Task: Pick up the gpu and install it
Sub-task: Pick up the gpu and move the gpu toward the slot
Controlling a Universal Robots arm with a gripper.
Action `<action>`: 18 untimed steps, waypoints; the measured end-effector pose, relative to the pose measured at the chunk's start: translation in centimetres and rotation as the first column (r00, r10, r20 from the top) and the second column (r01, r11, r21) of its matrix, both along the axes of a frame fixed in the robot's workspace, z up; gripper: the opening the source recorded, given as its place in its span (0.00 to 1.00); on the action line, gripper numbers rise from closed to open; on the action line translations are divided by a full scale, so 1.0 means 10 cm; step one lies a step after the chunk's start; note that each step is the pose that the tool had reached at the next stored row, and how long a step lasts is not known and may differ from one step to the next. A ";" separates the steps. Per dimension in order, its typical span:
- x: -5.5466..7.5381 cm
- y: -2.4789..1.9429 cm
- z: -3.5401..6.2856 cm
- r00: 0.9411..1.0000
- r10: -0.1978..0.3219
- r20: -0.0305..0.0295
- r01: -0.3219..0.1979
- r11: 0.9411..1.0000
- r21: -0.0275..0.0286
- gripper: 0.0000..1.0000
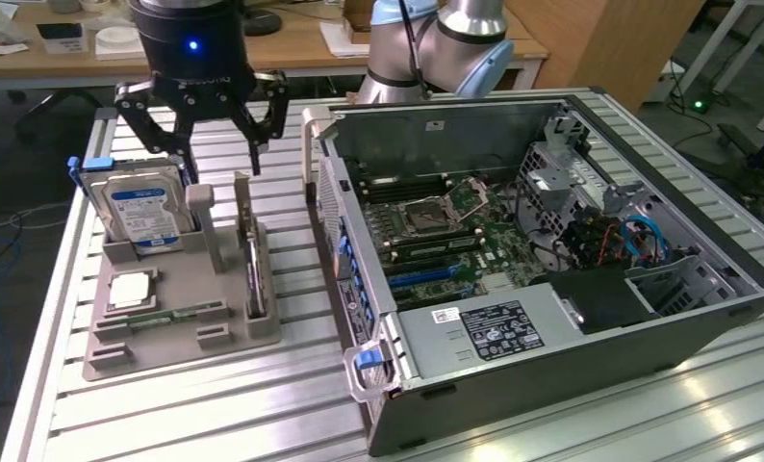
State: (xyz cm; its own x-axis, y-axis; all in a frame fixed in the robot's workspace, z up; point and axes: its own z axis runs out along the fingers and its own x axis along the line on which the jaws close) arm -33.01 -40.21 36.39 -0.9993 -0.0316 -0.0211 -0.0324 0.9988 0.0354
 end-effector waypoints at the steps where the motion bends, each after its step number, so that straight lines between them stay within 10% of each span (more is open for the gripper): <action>1: 0.01 0.000 -0.018 1.000 0.002 0.000 -0.002 1.000 0.000 0.65; 18: 0.03 -0.013 -0.305 1.000 0.024 0.000 -0.024 1.000 -0.001 0.65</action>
State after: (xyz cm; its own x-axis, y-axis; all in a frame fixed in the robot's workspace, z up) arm -32.70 -40.34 33.34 -0.9982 -0.0553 -0.0210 -0.0560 0.9978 0.0346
